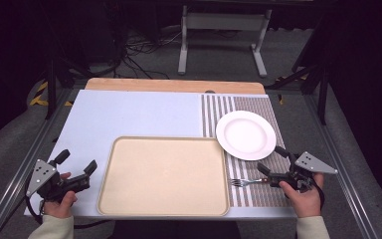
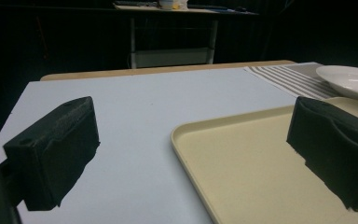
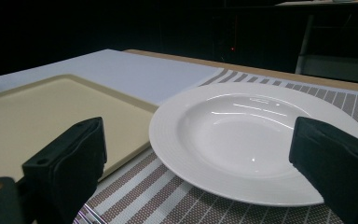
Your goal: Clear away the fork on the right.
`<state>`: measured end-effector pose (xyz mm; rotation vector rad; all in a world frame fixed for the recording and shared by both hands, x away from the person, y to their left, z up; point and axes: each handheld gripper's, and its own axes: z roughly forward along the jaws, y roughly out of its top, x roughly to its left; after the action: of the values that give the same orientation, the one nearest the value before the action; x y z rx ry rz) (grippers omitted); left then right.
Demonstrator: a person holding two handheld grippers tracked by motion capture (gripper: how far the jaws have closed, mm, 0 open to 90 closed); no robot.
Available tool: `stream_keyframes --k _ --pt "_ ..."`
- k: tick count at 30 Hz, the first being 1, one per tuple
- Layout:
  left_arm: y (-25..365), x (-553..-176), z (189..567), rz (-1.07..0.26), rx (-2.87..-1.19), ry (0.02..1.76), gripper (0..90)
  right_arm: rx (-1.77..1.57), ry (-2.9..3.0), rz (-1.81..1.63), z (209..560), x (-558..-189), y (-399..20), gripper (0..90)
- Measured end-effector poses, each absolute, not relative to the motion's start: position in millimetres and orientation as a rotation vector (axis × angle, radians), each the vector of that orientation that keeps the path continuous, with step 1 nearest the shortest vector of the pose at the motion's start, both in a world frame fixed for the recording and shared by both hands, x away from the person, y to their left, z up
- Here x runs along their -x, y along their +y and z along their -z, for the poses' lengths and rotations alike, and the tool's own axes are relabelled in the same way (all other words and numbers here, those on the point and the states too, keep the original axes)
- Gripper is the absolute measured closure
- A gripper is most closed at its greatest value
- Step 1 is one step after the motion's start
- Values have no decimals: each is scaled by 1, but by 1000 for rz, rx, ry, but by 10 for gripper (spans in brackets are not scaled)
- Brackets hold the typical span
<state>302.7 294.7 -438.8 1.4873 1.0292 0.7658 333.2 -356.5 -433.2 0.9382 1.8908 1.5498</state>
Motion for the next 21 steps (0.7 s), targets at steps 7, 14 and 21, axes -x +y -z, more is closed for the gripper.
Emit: stream_keyframes --k 7,14,21 --pt "293 -303 438 -760 -1504 1030 28 -943 1900 -1557 434 -332 -357 44" --pt "294 -303 438 -751 -1503 1041 29 -942 1906 -1558 434 -332 -356 42" --pt "293 -303 438 -747 -1505 1046 29 -946 1912 -1560 433 -331 -355 41"
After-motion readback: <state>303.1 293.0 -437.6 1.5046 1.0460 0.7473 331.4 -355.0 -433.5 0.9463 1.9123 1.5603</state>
